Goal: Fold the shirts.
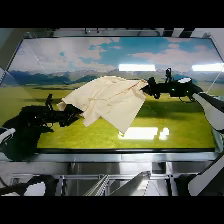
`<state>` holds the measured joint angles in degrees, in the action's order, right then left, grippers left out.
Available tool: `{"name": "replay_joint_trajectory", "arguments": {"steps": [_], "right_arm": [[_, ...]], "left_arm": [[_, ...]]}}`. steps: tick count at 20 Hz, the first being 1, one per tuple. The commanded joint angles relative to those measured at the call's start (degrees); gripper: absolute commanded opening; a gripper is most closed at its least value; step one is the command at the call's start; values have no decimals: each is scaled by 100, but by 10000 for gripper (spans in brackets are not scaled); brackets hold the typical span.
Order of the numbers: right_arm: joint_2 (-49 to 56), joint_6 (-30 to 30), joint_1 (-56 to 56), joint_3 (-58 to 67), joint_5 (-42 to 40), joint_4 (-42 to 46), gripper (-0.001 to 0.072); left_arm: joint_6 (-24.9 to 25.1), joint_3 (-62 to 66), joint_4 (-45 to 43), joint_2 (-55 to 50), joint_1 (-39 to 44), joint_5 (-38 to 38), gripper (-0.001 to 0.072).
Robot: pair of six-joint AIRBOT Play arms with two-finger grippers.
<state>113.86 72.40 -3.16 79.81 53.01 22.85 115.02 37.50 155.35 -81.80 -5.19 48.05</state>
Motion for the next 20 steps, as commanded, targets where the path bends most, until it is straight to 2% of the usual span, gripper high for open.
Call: {"name": "replay_joint_trajectory", "arguments": {"steps": [1, 4, 5, 7, 9, 11, 13, 15, 17, 20], "right_arm": [[-4, -42, 4, 7, 197, -2, 20], [-13, -44, -4, 7, 393, 2, 20], [-33, -109, -15, 7, 494, 2, 20], [-175, -212, -96, 7, 798, 39, 19], [-577, -404, -295, 7, 1283, 144, 18], [-1349, -595, -597, 7, 1768, 195, 19], [-2500, -850, -949, 7, 2127, 151, 19], [-3856, -896, -1290, 7, 2208, 160, 18], [-4907, -754, -1563, 7, 2133, 472, 18], [-5410, -125, -1561, -7, 2555, 1550, 19]], "left_arm": [[-46, 739, 74, -654, 238, 380, 333], [-44, 1394, 63, -1082, 444, 820, 60], [-44, 1539, 68, -1110, 439, 957, 23], [-46, 1694, 76, -964, 363, 1220, 23], [-42, 1801, 140, -450, 168, 1867, 23], [116, 2011, 710, 326, -125, 2815, 23], [96, 2465, 1250, 1300, -470, 3412, 23], [22, 3130, 1211, 2328, -846, 3497, 23], [-378, 3585, 839, 2957, -1180, 3528, 23], [-514, 3064, 570, 3224, -1215, 3685, 23]]}}
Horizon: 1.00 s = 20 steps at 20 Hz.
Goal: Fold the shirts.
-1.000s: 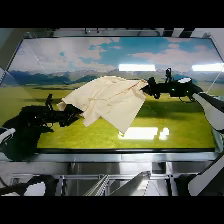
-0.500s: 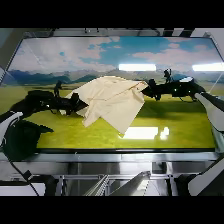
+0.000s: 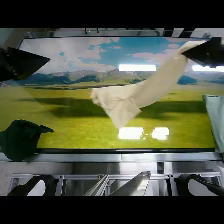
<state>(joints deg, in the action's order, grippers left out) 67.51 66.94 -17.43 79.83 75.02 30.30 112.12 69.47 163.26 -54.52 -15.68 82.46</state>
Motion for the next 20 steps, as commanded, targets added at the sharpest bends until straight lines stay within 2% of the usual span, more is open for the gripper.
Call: {"name": "replay_joint_trajectory", "arguments": {"steps": [1, 3, 4, 7, 8, 9, 10, 11, 15, 20], "right_arm": [[-758, 485, -90, -70, 551, 984, 18], [-682, 599, -20, -400, 599, 1298, 18], [-616, 595, -20, -614, 599, 1370, 19], [-420, 505, -28, -1322, 503, 1615, 19], [-350, 476, -28, -1530, 374, 1672, 19], [-295, 420, -28, -1692, 278, 1668, 18], [-225, 363, -28, -1814, 232, 1665, 18], [-157, 282, -26, -1875, 208, 1663, 19], [-55, 184, -28, -1902, 59, 1663, 18], [-55, 155, -28, -1902, -13, 1663, 18]], "left_arm": [[-219, -509, -221, 457, -57, 269, 23], [-146, -1344, -221, 168, 299, 120, 23], [44, -1698, -260, -59, 566, -70, 23], [597, -2420, -302, -1036, 1609, -1134, 27], [673, -2461, -304, -1467, 1974, -1552, 158], [702, -2378, -297, -1919, 2284, -1814, 409], [702, -2144, -280, -2483, 2586, -1928, 630], [702, -1832, -284, -3012, 2828, -1954, 720], [514, -192, -286, -5014, 3512, -1665, 712], [140, 977, -323, -5936, 3838, -1543, 712]]}}
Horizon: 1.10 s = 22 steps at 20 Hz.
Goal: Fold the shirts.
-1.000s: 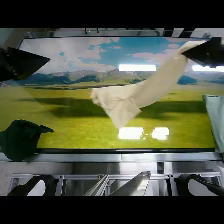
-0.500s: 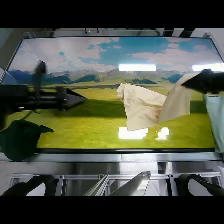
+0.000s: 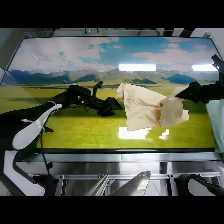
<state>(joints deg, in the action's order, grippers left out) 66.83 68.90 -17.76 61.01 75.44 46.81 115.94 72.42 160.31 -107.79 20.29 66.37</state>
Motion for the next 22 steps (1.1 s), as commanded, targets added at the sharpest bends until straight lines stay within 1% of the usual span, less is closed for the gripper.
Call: {"name": "replay_joint_trajectory", "arguments": {"steps": [1, 3, 4, 5, 6, 13, 14, 15, 17, 20, 21, 22], "right_arm": [[13, -42, 4, -20, -59, 11, 19], [9, -42, 4, -20, -57, -42, 19], [9, -42, 4, -20, -59, -72, 18], [9, -39, 4, -20, -59, -96, 18], [9, -39, 4, -20, -59, -94, 19], [9, -35, 4, -20, -42, -98, 19], [9, -35, 4, -20, -39, -98, 19], [9, -35, 4, -20, -39, -94, 19], [9, -37, 4, -20, -39, -96, 19], [-4, -37, 4, -20, -11, -96, 18], [-44, -37, 0, -17, 15, -96, 18], [-151, -42, -4, -15, 59, -98, 18]], "left_arm": [[-363, 885, -28, -737, 289, 87, 711], [-472, 1191, -50, -953, 411, 87, 710], [-597, 1300, -114, -1032, 461, 92, 659], [-673, 1390, -243, -1084, 496, 87, 560], [-732, 1471, -306, -1128, 546, 98, 531], [-1003, 2013, -304, -1429, 1034, 85, 530], [-1010, 2028, -304, -1427, 1040, 85, 482], [-1010, 2028, -278, -1416, 1019, 125, 311], [-1005, 2028, -275, -1403, 925, 251, 24], [-994, 2028, -275, -1226, 758, 581, 14], [-973, 2028, -267, -1058, 697, 892, 15], [-826, 2028, -256, -833, 638, 1287, 14]]}}
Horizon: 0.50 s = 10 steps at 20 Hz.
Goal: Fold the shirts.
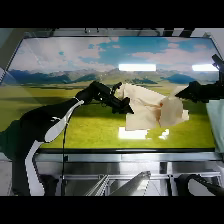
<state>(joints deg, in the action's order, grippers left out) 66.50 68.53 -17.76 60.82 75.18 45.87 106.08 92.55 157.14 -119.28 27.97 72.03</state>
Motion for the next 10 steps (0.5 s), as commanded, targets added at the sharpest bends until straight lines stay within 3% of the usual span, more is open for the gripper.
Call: {"name": "replay_joint_trajectory", "arguments": {"steps": [1, 4, 7, 10], "right_arm": [[-293, -15, -11, 11, 164, -26, 18], [-1200, -501, -278, 63, 658, -938, 18], [-2522, -1174, -1038, 63, 737, -2763, 18], [-3709, -1744, -2070, 352, 684, -4229, 18]], "left_arm": [[411, 13, 133, 721, -210, 1331, 15], [743, 17, 1167, 2430, -533, 2406, 15], [745, 190, 1196, 4557, -1121, 2441, 17], [592, 942, 1193, 6367, -2293, 2044, 20]]}}
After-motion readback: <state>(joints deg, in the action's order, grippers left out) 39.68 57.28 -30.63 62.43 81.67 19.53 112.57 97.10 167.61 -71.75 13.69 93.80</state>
